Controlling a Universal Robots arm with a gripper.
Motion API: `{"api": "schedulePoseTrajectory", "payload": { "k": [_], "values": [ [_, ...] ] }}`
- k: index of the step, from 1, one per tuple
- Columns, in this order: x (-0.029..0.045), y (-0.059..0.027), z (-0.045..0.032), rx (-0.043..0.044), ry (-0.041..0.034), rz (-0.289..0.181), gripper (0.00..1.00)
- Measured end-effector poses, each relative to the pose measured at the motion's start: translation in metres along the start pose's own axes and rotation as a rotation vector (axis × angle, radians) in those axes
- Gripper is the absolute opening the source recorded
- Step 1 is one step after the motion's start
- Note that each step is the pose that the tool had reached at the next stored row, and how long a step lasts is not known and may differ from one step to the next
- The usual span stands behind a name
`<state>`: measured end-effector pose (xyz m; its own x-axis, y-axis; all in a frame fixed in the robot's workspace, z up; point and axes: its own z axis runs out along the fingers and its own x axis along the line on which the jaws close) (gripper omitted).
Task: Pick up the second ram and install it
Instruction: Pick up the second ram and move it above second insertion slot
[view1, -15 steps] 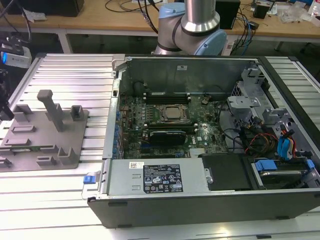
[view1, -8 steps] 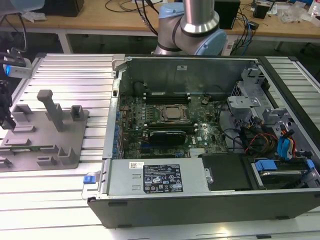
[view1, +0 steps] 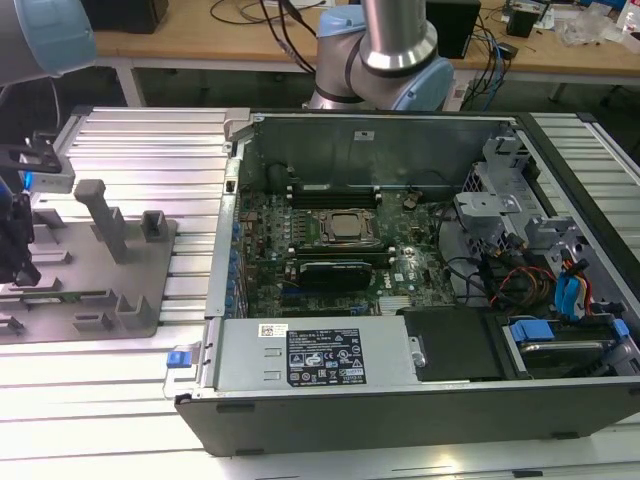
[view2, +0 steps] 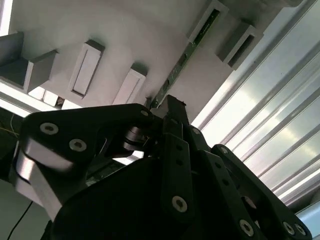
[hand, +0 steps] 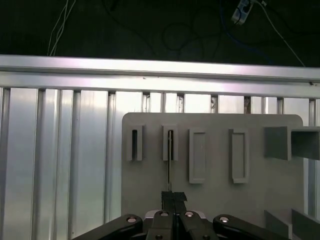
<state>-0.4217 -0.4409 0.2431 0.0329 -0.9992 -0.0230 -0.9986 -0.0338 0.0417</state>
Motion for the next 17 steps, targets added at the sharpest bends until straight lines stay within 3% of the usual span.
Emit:
{"api": "schedulePoseTrajectory", "payload": {
  "k": [3, 9, 15, 17],
  "values": [
    [0.0005, -0.0003, 0.0091, -0.0001, -0.0004, 0.0, 0.08],
    [0.0005, -0.0003, 0.0113, 0.0001, -0.0006, 0.0, 0.08],
    [-0.0016, 0.0037, 0.0183, 0.0061, -0.0004, -0.01, 0.08],
    [-0.0017, 0.0038, 0.0183, 0.0061, -0.0004, -0.01, 0.14]
  ]
}}
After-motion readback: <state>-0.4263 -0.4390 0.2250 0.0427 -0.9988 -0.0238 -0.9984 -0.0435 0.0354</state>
